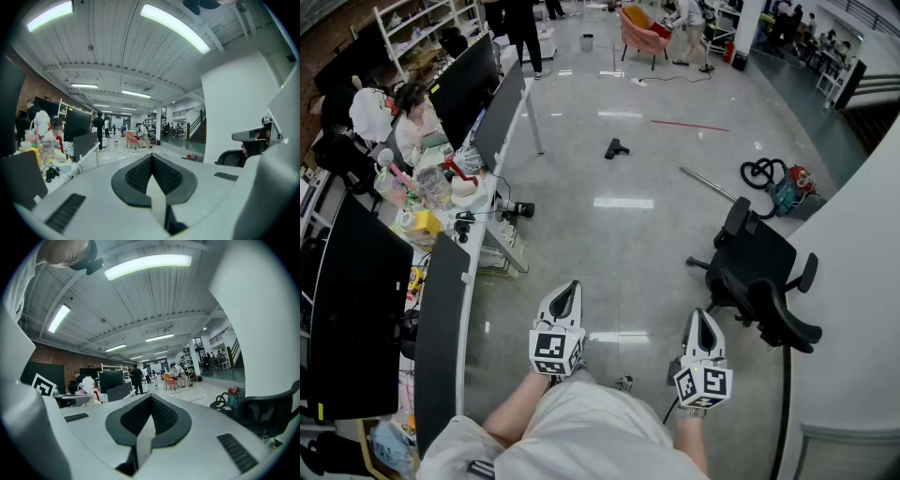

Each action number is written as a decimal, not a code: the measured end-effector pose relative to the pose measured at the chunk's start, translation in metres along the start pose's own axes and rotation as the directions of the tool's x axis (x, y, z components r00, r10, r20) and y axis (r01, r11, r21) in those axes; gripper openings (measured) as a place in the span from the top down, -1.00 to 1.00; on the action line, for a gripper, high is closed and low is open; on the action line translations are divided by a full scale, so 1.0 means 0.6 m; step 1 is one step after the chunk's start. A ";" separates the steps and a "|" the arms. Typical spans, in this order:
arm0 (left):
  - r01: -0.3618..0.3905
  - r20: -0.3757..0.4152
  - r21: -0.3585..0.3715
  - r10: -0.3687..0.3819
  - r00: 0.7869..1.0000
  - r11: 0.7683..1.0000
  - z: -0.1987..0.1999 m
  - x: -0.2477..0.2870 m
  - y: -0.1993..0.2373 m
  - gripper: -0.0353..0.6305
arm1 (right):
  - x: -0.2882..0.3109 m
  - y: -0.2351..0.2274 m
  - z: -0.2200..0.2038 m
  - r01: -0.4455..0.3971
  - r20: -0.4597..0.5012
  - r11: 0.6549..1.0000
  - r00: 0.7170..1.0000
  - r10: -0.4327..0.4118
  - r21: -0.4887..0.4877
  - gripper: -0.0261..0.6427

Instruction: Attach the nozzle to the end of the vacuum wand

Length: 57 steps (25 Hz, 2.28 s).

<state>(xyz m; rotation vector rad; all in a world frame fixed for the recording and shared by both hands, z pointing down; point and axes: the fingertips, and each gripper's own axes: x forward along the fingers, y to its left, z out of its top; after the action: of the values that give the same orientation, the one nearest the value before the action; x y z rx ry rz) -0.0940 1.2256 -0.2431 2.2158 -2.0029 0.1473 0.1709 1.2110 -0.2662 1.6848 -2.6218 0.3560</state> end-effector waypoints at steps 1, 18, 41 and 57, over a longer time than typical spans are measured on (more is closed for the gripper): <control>0.000 0.006 0.006 0.000 1.000 1.000 0.001 0.000 -0.016 0.89 | -0.006 -0.014 0.001 0.002 0.003 1.000 1.000 -0.002 0.001 0.94; 0.035 0.005 0.071 -0.035 0.999 0.997 -0.015 -0.020 -0.160 0.89 | -0.077 -0.113 -0.008 -0.035 -0.015 0.999 0.999 0.035 0.000 0.93; 0.029 -0.018 -0.059 -0.030 0.999 0.998 -0.021 0.178 0.089 0.89 | 0.172 -0.027 -0.010 -0.017 -0.089 0.999 0.996 0.013 -0.045 0.93; 0.057 -0.058 -0.079 -0.062 0.996 0.995 -0.027 0.293 0.196 0.89 | 0.302 -0.018 -0.007 0.055 -0.085 0.997 0.995 -0.060 -0.051 0.93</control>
<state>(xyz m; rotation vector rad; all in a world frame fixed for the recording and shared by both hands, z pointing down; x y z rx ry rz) -0.1922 1.0449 -0.1913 2.1940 -1.8771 0.1262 0.1037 1.0447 -0.2373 1.6863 -2.4948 0.3525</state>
